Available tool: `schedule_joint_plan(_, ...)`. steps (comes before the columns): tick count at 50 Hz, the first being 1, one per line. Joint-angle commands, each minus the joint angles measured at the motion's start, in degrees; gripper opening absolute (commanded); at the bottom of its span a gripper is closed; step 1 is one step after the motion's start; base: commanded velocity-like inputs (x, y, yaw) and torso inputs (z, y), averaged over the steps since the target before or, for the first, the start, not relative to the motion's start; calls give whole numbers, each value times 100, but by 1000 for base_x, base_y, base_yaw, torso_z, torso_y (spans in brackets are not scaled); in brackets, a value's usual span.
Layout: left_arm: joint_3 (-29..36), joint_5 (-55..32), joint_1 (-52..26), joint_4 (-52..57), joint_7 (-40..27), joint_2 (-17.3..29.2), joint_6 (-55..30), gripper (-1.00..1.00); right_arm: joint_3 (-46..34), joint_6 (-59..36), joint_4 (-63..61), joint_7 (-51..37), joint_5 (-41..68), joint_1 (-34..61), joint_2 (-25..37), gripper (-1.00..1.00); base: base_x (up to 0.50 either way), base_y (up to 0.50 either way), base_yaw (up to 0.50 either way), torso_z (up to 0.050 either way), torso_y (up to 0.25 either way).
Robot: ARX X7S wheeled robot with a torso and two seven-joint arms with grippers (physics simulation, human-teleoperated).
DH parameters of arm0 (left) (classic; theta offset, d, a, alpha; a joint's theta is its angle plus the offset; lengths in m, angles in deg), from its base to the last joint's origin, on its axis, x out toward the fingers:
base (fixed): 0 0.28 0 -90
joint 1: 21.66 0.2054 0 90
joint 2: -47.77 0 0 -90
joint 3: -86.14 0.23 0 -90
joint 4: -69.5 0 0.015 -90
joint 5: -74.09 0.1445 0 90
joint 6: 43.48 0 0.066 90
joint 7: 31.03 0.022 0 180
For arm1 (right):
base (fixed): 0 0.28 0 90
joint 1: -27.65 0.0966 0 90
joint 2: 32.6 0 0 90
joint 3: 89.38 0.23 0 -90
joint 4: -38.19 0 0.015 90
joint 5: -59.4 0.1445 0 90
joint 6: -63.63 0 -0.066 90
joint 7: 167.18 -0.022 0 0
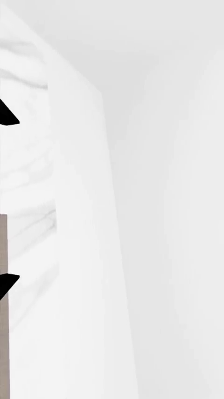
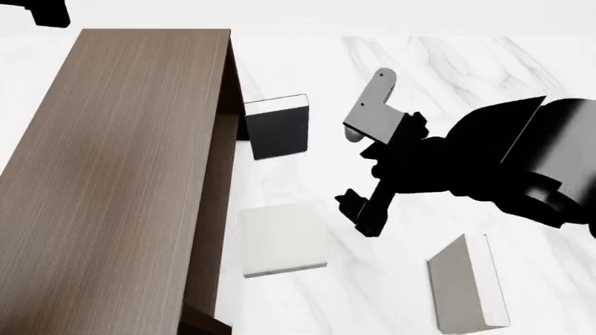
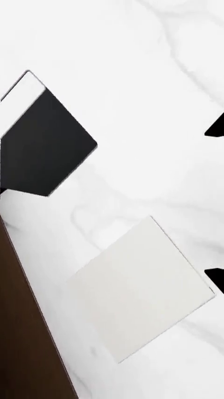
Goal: Pick up the book on the right and place it under the cabinet shelf.
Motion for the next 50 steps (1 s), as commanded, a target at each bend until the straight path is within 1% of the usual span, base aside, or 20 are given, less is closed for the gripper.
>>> schedule_joint_plan(1,-10,-25,-14,59,-9,77,-69,100,-825,624,-217,1209,-957,189,122,100,0,0,0,0,0)
schedule_joint_plan(7,-4,-32,-18,62,-8,99,-71,100,-1075,938,-127,1437,-1272,86,88,100,0,0,0,0,0)
schedule_joint_plan(16,-48,-58,75,124,-28,155,-89,100,-1254,1073,26,1489,-1451,-79,35,100,0,0,0,0,0)
schedule_joint_plan(50,-90,-126,236,186,-92,173,-79,100,-1432,1407,691,1354,-1759,-552,-391,100,0,0,0,0,0)
